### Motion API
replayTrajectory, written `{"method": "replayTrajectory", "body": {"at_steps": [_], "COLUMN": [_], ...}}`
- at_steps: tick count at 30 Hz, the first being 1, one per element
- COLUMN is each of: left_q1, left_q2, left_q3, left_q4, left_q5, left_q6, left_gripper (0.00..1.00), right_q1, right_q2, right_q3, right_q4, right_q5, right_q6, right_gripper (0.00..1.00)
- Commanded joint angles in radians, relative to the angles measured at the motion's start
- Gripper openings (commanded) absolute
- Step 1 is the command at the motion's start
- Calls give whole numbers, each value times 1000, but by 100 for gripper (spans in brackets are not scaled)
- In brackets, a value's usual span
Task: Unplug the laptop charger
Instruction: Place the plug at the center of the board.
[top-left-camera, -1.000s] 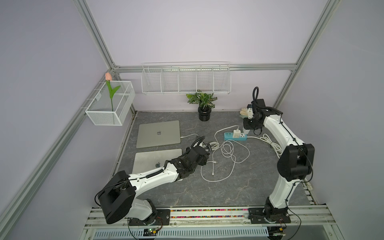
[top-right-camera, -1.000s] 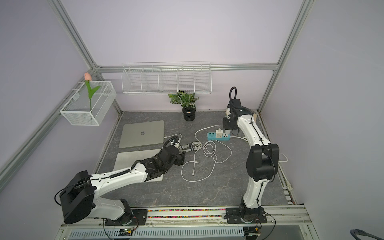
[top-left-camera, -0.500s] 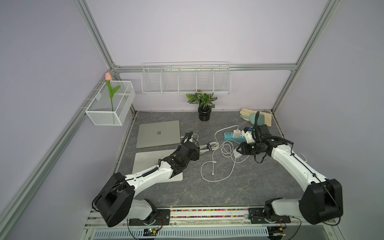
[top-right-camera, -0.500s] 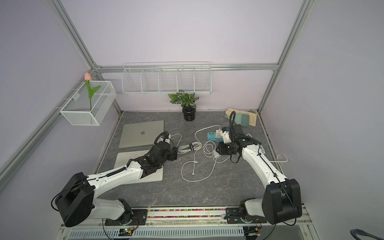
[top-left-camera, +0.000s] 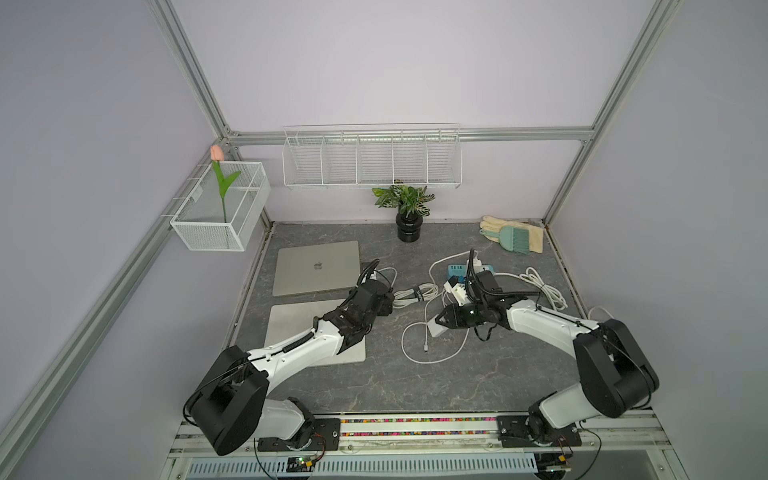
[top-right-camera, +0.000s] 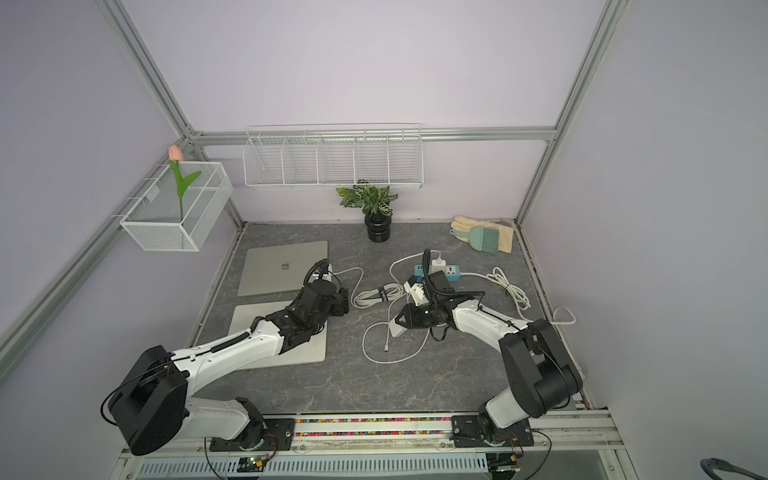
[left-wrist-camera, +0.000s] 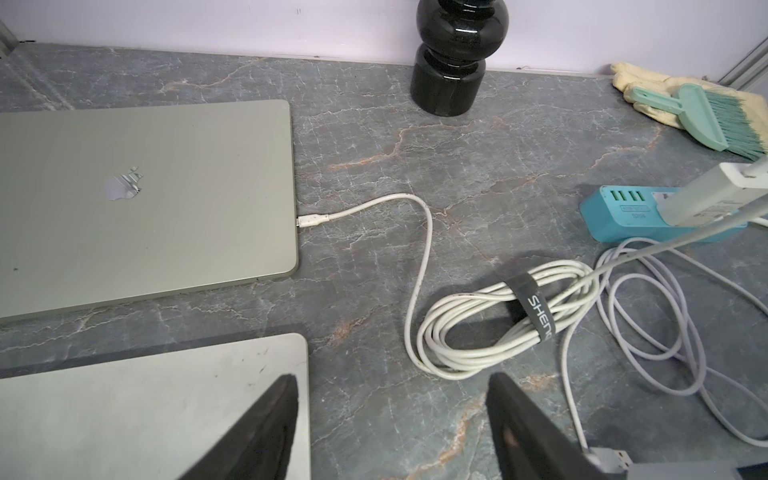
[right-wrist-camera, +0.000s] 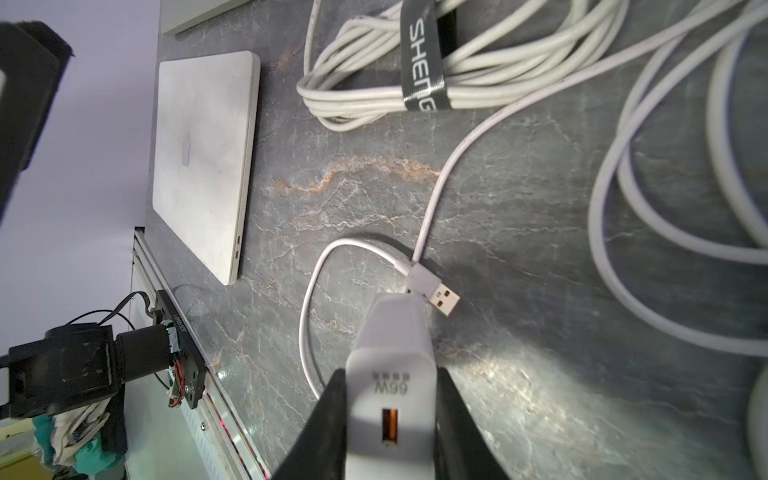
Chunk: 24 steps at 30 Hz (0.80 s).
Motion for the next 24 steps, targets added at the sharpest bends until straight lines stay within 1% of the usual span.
{"method": "replayTrajectory", "body": {"at_steps": [1, 3, 7, 12, 15, 16, 18, 20, 22, 24], "left_q1": [3, 3, 3, 11, 42, 59, 108, 180, 237, 277], "left_q2": [-27, -30, -20, -22, -17, -16, -5, 13, 49, 86], "left_q3": [-15, -22, -21, -9, 18, 27, 58, 89, 143, 203], "left_q4": [-7, -1, -5, -20, -57, -67, -110, -140, -199, -238], "left_q5": [-28, -30, -39, -53, -49, -40, -22, 44, 27, 30], "left_q6": [-30, -32, -28, -39, -64, -67, -93, -107, -113, -82], "left_gripper": [74, 74, 74, 74, 75, 75, 75, 76, 78, 79], "right_q1": [7, 7, 7, 8, 34, 52, 95, 133, 168, 191], "right_q2": [1, 6, 19, -14, -48, -56, -59, -43, -10, 46], "right_q3": [-25, -26, -11, 25, 73, 81, 154, 211, 281, 357], "right_q4": [63, 46, -4, -96, -169, -193, -223, -243, -258, -279], "right_q5": [-10, 9, 53, 169, 248, 284, 329, 343, 356, 347], "right_q6": [12, 2, -23, -61, -112, -138, -189, -227, -266, -296], "right_gripper": [31, 36, 56, 69, 70, 70, 70, 70, 70, 70]}}
